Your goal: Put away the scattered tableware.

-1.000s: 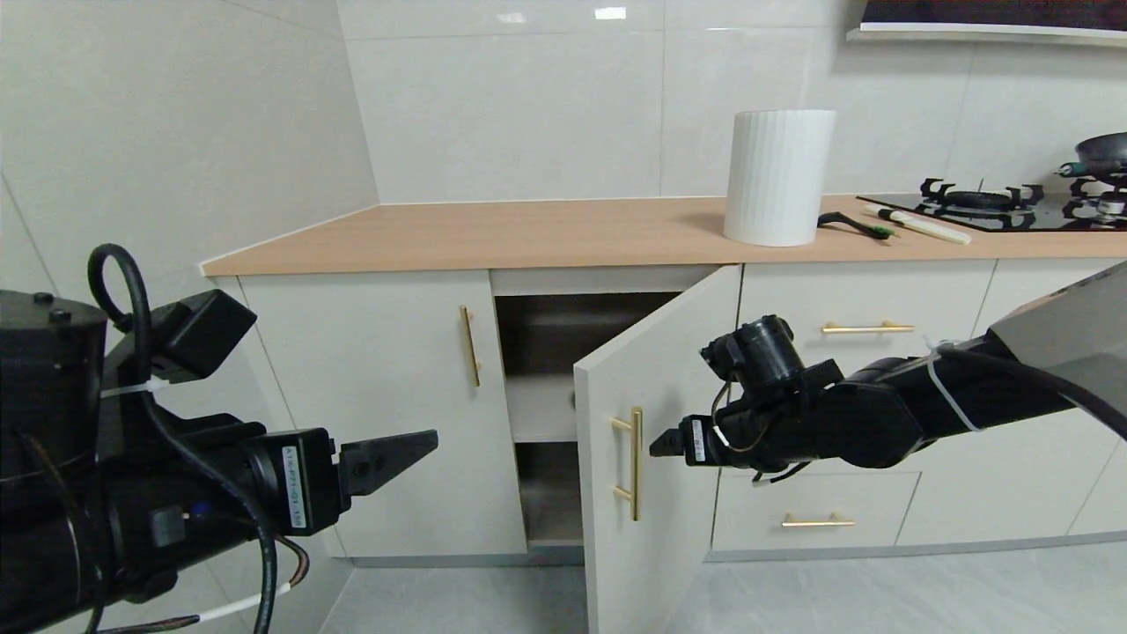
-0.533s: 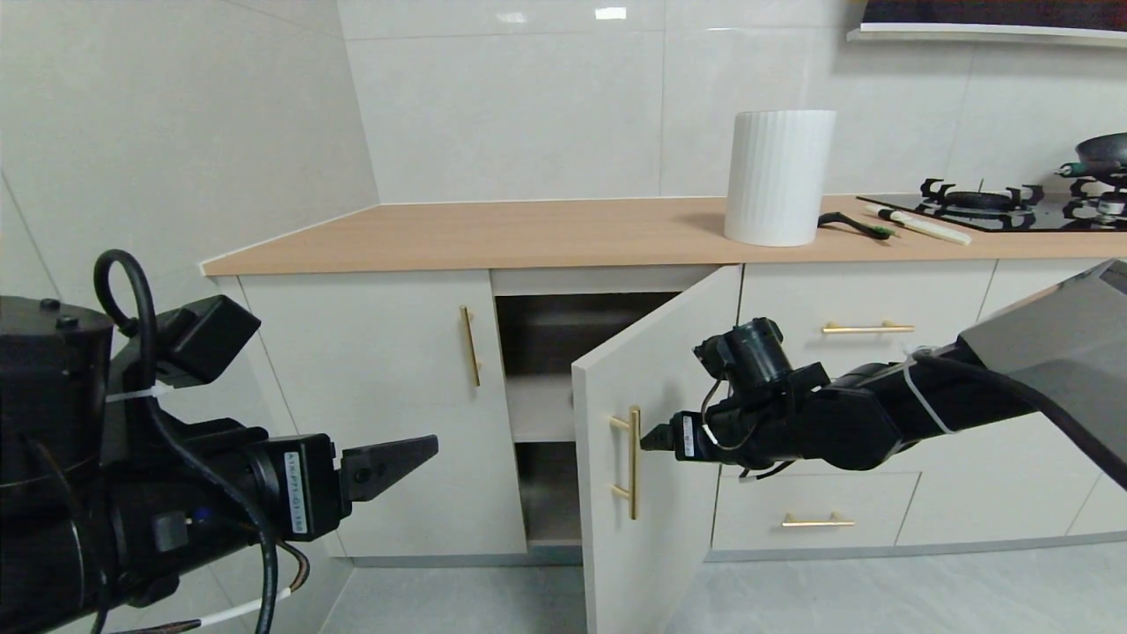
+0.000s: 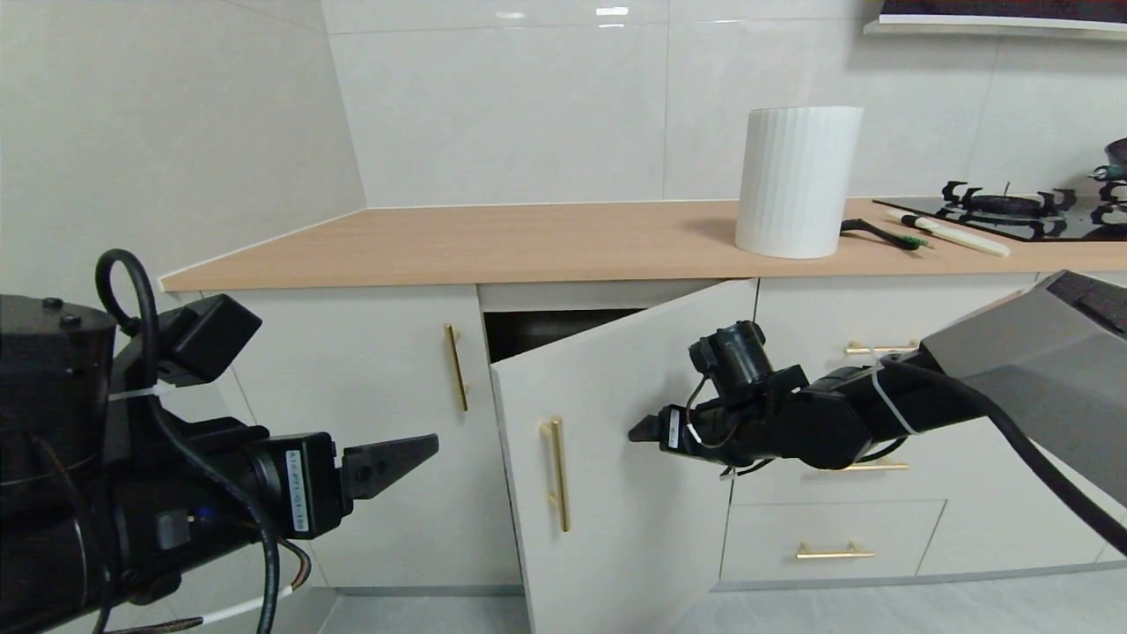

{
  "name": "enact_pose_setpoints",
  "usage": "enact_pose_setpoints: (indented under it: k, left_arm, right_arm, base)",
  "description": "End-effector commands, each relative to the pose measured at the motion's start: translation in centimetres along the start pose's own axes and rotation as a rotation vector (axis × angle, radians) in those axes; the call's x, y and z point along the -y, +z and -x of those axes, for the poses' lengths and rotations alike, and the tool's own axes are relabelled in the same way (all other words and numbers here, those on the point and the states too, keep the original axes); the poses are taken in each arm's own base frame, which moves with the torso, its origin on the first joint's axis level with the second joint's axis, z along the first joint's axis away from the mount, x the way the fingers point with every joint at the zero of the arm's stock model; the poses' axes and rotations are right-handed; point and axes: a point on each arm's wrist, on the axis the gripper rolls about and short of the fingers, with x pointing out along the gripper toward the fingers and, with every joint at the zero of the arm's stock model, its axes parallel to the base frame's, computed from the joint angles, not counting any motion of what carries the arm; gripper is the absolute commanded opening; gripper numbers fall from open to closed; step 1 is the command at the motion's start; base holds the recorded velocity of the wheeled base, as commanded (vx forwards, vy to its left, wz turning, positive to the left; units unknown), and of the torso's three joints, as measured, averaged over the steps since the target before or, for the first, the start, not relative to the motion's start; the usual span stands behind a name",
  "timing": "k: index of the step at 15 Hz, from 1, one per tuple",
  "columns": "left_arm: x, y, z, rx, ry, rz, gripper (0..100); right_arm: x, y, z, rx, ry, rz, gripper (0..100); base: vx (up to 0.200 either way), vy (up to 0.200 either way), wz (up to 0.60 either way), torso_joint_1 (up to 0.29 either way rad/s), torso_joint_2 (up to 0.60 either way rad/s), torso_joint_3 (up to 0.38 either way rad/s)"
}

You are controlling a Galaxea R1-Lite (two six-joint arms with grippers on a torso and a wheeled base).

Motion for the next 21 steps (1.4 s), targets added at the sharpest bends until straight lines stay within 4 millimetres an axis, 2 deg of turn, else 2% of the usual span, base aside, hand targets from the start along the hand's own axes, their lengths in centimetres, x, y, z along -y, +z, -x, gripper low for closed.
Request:
enact_pose_setpoints:
  k: [1, 8, 12, 21]
  left_arm:
    - [0.0, 0.0, 0.0, 0.003, 0.001, 0.003, 100]
    - [0.0, 0.1, 0.1, 0.009, -0.002, 0.004, 100]
    - [0.0, 0.1, 0.1, 0.008, -0.001, 0.004, 100]
    - [0.0, 0.1, 0.1, 0.009, -0.002, 0.004, 100]
  right_arm:
    - [-0.4, 0.7, -0.3, 0.021, 0.016, -0.064, 100]
    - [-1.8, 2.9, -2.8, 0.098, 0.066, -0.347, 100]
    - [-1.7, 3.5, -5.1, 0.195, -0.004, -0.4, 100]
    - [-1.1, 4.7, -5.8, 0.266, -0.029, -0.458, 100]
  base:
    - [0.0, 0.0, 0.0, 0.0, 0.0, 0.0]
    - [0.0, 0.0, 0.0, 0.0, 0.0, 0.0]
    - [0.0, 0.0, 0.0, 0.0, 0.0, 0.0]
    - [0.0, 0.0, 0.0, 0.0, 0.0, 0.0]
